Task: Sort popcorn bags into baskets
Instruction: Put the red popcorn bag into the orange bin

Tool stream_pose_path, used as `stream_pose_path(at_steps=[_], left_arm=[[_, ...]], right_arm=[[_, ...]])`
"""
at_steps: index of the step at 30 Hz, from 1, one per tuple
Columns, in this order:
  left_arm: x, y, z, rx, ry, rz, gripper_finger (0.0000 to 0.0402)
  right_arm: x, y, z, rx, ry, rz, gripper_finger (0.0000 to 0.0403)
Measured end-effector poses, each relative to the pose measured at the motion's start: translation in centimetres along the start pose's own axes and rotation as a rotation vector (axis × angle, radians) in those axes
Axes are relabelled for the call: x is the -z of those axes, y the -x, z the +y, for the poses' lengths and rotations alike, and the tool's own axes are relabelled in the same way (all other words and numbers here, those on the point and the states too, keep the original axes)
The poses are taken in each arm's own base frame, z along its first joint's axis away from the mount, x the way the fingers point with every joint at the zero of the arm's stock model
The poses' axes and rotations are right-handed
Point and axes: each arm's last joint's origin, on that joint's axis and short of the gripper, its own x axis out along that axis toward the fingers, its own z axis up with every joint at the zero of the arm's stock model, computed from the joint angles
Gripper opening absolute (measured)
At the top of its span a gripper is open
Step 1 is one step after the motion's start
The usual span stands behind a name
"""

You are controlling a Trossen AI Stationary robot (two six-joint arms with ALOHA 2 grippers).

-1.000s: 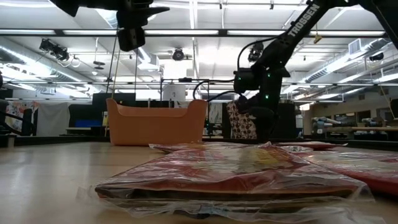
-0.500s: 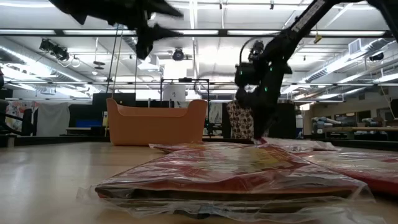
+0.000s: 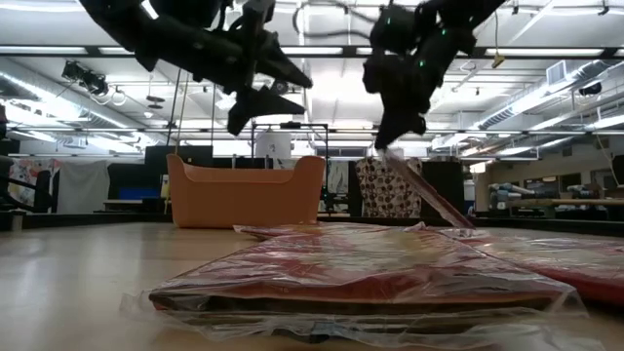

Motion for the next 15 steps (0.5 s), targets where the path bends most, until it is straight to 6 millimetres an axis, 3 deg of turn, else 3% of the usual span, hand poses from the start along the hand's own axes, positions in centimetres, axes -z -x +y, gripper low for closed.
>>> stream_pose_path(at_steps=[4,10,15], left_arm=[[0.3,-1.0,0.3,0.017,0.083,-0.019,0.0230],[0.0,-2.1,0.0,-0.026,0.043,0.021,0.0291],[-0.8,-3.3,-0.4,-0.086,0.022,0.076,0.0300]], right_arm=[[-0.4,0.3,2.2,0.030,-0.018,-0.086,0.0002],[-0.3,-0.6,4.6,0.063,-0.085,-0.137,0.0001],[-0.2,-0.4,5.9,0.098,-0.150,-0.175,0.0000]])
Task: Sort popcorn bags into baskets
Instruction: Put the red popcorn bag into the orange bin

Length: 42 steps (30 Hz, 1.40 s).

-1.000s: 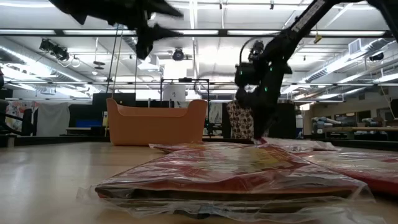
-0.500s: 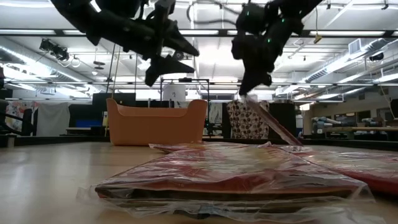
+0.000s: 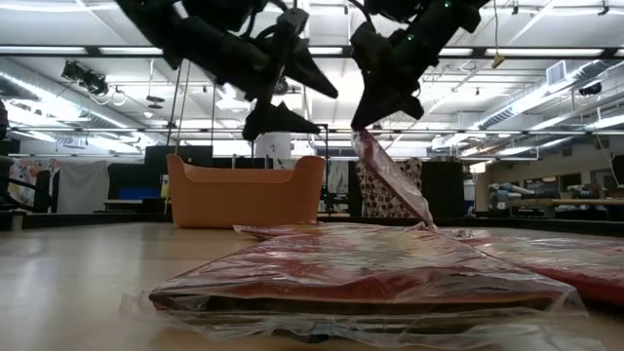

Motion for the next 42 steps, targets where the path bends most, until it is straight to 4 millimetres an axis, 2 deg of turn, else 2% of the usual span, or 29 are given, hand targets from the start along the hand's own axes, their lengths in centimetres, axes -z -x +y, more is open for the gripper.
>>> stream_pose_path(at_steps=[8,12,21,23,26,33,37,42], left_arm=[[-0.7,-1.6,-0.7,-0.015,-0.026,0.015,0.0300],[-0.4,-2.0,-0.1,-0.095,-0.032,0.059,0.0300],[-1.4,-2.1,1.0,-0.133,-0.070,0.040,0.0281],[-1.4,-2.0,1.1,-0.130,-0.112,0.055,0.0262],[-1.3,-2.0,1.2,-0.112,-0.142,0.083,0.0210],[-1.9,-1.6,1.7,-0.049,-0.130,0.129,0.0031],[-3.3,-0.2,2.3,-0.032,-0.137,0.132,0.0025],[-6.5,3.0,3.3,0.043,-0.151,0.102,0.0024]], right_arm=[[-1.3,1.2,1.3,-0.006,-0.010,-0.057,0.0000],[-2.3,2.0,2.1,-0.030,-0.009,-0.094,0.0000],[-3.3,3.1,2.8,-0.048,-0.004,-0.125,0.0000],[-3.5,3.4,3.2,-0.063,0.008,-0.135,0.0000],[-3.8,3.7,3.6,-0.070,0.023,-0.148,0.0000],[-4.7,4.6,4.0,-0.090,0.098,-0.186,0.0017],[-5.9,5.9,3.7,-0.116,0.120,-0.162,0.0055],[-8.7,10.1,3.1,-0.052,0.170,-0.186,0.0129]])
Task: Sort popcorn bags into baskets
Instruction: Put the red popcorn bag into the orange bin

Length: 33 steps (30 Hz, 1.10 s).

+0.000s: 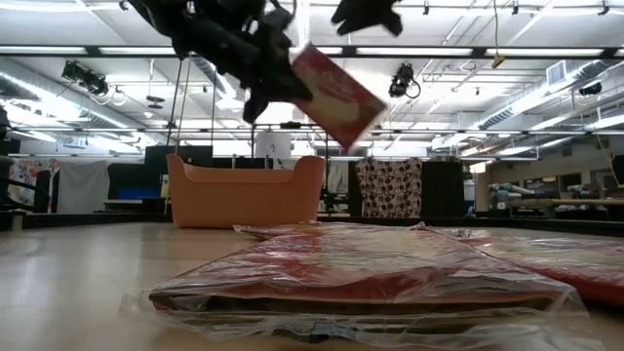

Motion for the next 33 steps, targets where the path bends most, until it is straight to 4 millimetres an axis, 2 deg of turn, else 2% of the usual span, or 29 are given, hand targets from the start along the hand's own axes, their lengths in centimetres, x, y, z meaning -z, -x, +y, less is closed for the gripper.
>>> stream_pose_path(at_steps=[4,7,11,14,18,23,29,33], left_arm=[[-1.7,3.6,1.5,0.011,0.037,-0.026,0.0022],[-2.1,6.4,2.5,-0.042,0.055,-0.065,0.0026],[-0.5,8.7,4.7,-0.105,0.114,-0.108,0.0025],[1.6,8.8,6.7,-0.086,0.225,-0.134,0.0025],[3.7,8.0,8.4,-0.068,0.359,-0.205,0.0024],[5.8,6.7,9.9,-0.198,0.493,-0.188,0.0036],[6.3,6.3,10.5,-0.244,0.508,-0.160,0.0133],[6.1,7.1,11.0,-0.240,0.482,-0.157,0.0196]], right_arm=[[-1.9,2.7,-0.7,0.158,0.047,-0.042,0.0184],[-2.1,3.5,-1.1,0.241,0.075,-0.045,0.0214],[-1.7,3.1,-1.6,0.285,0.065,-0.012,0.0233],[-1.1,2.1,-1.7,0.285,0.045,0.000,0.0235],[-0.7,1.2,-1.6,0.268,0.035,0.011,0.0233],[-0.3,-0.8,-1.2,0.162,0.048,0.083,0.0232],[0.9,-3.9,-0.1,0.077,0.033,0.200,0.0232],[1.3,-4.0,0.5,0.067,0.038,0.219,0.0231]])
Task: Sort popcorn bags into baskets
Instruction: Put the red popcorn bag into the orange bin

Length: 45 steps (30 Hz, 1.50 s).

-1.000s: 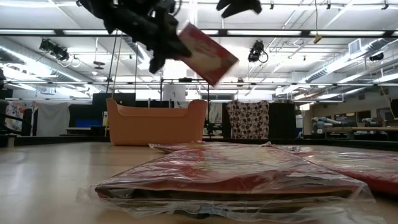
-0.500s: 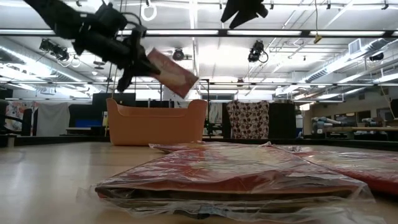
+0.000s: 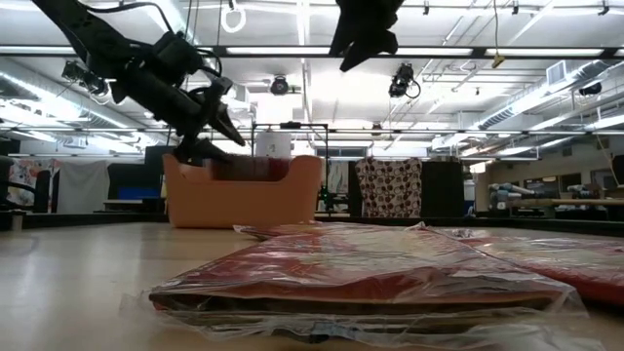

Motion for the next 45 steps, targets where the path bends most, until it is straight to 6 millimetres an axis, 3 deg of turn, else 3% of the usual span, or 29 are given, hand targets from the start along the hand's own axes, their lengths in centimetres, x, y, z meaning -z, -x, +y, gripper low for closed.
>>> stream_pose_path(at_steps=[6,12,18,24,30,38,41,45], left_arm=[[-2.0,1.7,-1.8,0.026,-0.095,-0.034,0.0221],[-2.0,2.5,-5.7,0.105,-0.338,-0.007,0.0205],[1.6,2.3,-9.8,0.306,-0.654,0.103,0.0202],[5.2,2.4,-12.3,0.356,-0.666,0.179,0.0207],[7.9,1.4,-12.8,0.279,-0.522,0.289,0.0202],[11.5,-2.7,-11.4,0.130,-0.304,0.492,0.0189],[12.8,-3.5,-11.2,0.114,-0.341,0.529,0.0188],[14.6,-3.8,-11.5,0.104,-0.571,0.506,0.0188]], right_arm=[[0.1,0.7,0.1,-0.055,0.017,0.008,0.0231],[0.8,-0.6,1.1,-0.112,0.044,0.039,0.0231],[3.4,-3.4,2.0,-0.126,0.024,0.136,0.0231],[7.2,-5.5,3.3,-0.129,0.022,0.271,0.0231],[10.8,-7.0,5.4,-0.134,0.012,0.306,0.0231],[13.4,-7.8,6.8,-0.086,-0.011,0.286,0.0231],[14.0,-7.9,7.1,-0.084,-0.032,0.300,0.0231],[14.7,-8.2,7.3,-0.087,-0.035,0.294,0.0231]])
